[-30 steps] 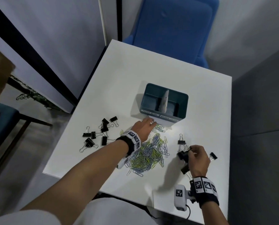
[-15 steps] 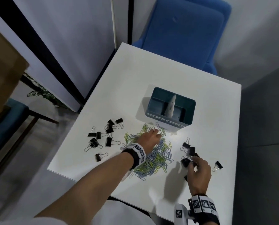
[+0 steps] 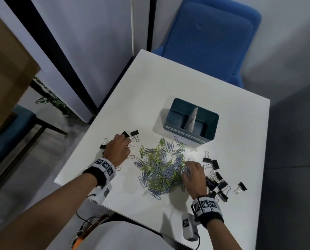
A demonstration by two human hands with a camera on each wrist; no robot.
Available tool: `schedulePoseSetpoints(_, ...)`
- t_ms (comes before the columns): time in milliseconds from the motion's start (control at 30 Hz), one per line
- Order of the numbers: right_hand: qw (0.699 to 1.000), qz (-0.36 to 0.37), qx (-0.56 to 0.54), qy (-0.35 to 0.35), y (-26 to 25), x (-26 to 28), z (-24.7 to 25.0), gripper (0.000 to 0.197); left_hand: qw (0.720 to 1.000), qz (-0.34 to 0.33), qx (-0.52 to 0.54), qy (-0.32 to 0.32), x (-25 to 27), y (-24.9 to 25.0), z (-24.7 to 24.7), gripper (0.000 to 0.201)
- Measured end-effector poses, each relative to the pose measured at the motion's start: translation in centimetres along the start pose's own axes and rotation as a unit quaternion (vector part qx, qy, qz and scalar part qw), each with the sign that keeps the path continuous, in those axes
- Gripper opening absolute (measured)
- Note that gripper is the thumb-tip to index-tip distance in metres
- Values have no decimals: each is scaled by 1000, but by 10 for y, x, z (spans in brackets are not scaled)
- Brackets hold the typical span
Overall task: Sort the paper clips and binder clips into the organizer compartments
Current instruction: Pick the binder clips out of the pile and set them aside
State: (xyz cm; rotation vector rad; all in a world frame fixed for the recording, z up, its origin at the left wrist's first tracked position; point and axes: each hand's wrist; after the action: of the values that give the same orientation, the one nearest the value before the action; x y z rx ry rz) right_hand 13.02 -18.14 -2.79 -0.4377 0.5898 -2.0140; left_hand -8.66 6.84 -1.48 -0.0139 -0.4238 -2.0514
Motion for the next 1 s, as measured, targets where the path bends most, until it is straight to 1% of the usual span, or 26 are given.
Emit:
schedulePoseSetpoints(67,999,-8,-7,-30,3,-7,-2,40,1000,-13,-17,-14,-1,-13,1,30)
schedulePoseSetpoints(133,999,-14,-5,-45,5,-10,-6,43,999,-19,-30,-17,0,-19,0,31)
schedulePoseSetpoints(267,999,-28,0,-16,9,-7,-13,40,997,-19,-78,7,6,-10,-1,32)
schedulePoseSetpoints(300,999,-31,2,-13,10,-5,-14,41,995,-36,-88,9,8,-4,-4,33)
schedulePoseSetpoints(367,999,-42,5,-26,12,0,-20,48,989,-99,-107,-12,14,11,-13,35)
schedulePoseSetpoints(433,998,-43,14,-44,11,7,-26,57,981,-152,-104,-68,23,30,-26,45)
schedulePoseSetpoints(467,998,-33,18,-48,10,10,-29,60,977,-154,-103,-104,28,39,-31,53)
schedulePoseSetpoints(533,998,-21,17,-57,4,15,-32,67,971,-122,-114,-173,37,56,-42,67)
schedulePoseSetpoints(567,998,-16,15,-66,1,17,-34,69,970,-103,-115,-189,42,61,-47,71)
schedulePoseSetpoints(600,997,-11,16,-76,0,21,-38,72,969,-97,-112,-196,47,65,-50,74)
schedulePoseSetpoints(667,996,-3,26,-90,-2,25,-40,73,965,-128,-100,-205,55,75,-58,73)
schedulePoseSetpoints(733,995,18,47,-85,-1,25,-41,65,962,-165,-88,-201,59,84,-59,68)
schedulePoseSetpoints(767,995,22,55,-74,-1,21,-38,60,964,-170,-78,-187,58,89,-58,65)
schedulePoseSetpoints(833,997,17,55,-56,-1,6,-32,53,972,-165,-54,-158,49,98,-53,60)
schedulePoseSetpoints(900,998,6,49,-50,-1,-11,-28,56,975,-159,-44,-147,35,105,-48,60)
schedulePoseSetpoints(967,998,10,49,-48,-5,-28,-25,57,977,-130,-44,-164,18,113,-46,63)
schedulePoseSetpoints(1000,998,16,40,-42,-7,-37,-24,53,978,-108,-45,-175,10,117,-46,65)
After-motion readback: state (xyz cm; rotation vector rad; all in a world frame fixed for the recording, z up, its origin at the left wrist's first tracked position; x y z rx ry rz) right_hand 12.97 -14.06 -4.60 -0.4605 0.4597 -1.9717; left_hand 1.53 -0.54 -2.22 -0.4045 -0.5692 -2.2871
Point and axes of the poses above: each hand's wrist, its own x-axis away from the middle knuckle, its own z-axis out of the back of the hand, y = z × x, and after that the axes turned 14 degrees about z, right-handed
